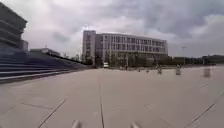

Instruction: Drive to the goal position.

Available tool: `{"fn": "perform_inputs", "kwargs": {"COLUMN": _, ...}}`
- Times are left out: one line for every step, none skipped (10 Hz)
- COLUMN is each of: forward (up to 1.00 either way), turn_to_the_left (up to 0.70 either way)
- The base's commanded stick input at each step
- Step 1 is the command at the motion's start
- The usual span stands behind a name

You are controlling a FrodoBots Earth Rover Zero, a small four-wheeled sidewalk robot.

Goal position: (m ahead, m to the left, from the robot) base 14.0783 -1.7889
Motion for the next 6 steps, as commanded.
{"fn": "perform_inputs", "kwargs": {"forward": 0.85, "turn_to_the_left": 0.00}}
{"fn": "perform_inputs", "kwargs": {"forward": 0.85, "turn_to_the_left": 0.00}}
{"fn": "perform_inputs", "kwargs": {"forward": 0.85, "turn_to_the_left": 0.00}}
{"fn": "perform_inputs", "kwargs": {"forward": 0.85, "turn_to_the_left": 0.00}}
{"fn": "perform_inputs", "kwargs": {"forward": 0.85, "turn_to_the_left": 0.00}}
{"fn": "perform_inputs", "kwargs": {"forward": 0.85, "turn_to_the_left": 0.00}}
